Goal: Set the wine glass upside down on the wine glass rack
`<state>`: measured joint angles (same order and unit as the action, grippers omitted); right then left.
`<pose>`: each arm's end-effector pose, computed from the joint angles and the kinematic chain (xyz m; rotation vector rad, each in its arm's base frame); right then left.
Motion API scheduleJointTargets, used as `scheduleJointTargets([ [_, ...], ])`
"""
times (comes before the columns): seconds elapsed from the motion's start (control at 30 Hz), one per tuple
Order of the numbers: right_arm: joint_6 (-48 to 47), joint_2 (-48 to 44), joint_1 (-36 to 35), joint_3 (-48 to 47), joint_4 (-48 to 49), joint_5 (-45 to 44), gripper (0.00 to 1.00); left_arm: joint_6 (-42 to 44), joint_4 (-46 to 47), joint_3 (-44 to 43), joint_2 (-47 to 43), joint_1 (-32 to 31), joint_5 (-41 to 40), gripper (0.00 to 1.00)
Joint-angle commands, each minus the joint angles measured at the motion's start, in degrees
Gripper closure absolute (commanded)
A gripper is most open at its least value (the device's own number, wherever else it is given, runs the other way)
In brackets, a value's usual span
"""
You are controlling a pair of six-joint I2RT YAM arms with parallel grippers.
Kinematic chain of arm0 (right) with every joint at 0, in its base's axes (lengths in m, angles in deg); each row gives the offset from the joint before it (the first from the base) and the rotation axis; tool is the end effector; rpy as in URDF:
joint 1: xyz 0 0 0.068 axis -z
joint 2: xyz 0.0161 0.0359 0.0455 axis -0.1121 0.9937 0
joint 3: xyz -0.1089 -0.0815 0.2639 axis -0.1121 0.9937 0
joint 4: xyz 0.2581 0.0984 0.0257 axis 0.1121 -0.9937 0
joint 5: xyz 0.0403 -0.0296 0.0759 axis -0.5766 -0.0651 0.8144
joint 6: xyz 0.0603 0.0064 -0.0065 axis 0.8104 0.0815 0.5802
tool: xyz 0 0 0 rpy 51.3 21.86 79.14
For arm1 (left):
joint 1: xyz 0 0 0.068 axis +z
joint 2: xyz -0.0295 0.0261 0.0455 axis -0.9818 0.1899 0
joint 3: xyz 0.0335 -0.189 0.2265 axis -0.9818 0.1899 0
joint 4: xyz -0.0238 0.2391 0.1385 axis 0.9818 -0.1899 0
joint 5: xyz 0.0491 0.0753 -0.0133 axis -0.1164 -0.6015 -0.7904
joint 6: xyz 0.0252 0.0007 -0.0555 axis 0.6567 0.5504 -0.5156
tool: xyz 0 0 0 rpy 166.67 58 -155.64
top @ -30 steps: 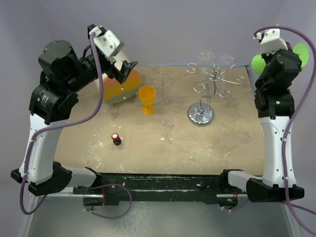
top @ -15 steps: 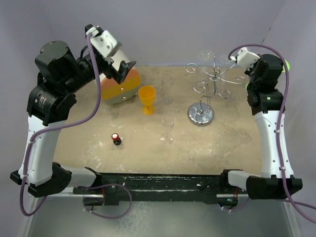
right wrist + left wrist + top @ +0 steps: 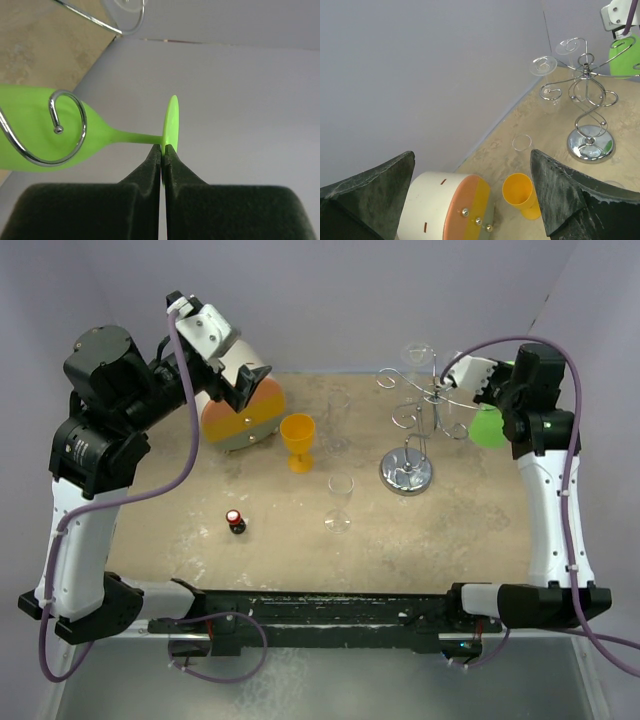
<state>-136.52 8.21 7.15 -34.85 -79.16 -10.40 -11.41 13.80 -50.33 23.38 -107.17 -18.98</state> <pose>0.2825 -0.0121 0.4996 -1.0835 1.6912 -1.0525 0.1765 -0.1066 0.6264 0.7877 1.3094 -0.3016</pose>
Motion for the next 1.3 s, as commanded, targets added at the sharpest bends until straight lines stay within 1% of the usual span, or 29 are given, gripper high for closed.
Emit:
scheduleJointTargets([
  [0.0, -3.43, -0.36, -0.1, -3.31, -3.16, 9.7, 1.0, -0.87, 1.54, -0.15, -0.94, 0.52, 1.27, 0.01],
  [0.23, -5.33, 0.37, -0.1, -3.53, -4.71, 13.89, 1.0, -1.05, 1.58, -0.16, -1.17, 1.0, 1.41, 0.01],
  [0.8, -6.85, 0.1, -0.15, -6.41, -12.57, 23.59, 1.0, -1.23, 1.86, -0.06, -0.96, 1.84, 1.97, 0.01],
  [1.27, -5.27, -2.84, -0.18, -6.93, -16.07, 21.41, 1.0, -1.37, 1.97, 0.03, -0.84, 1.84, 2.84, 0.01],
])
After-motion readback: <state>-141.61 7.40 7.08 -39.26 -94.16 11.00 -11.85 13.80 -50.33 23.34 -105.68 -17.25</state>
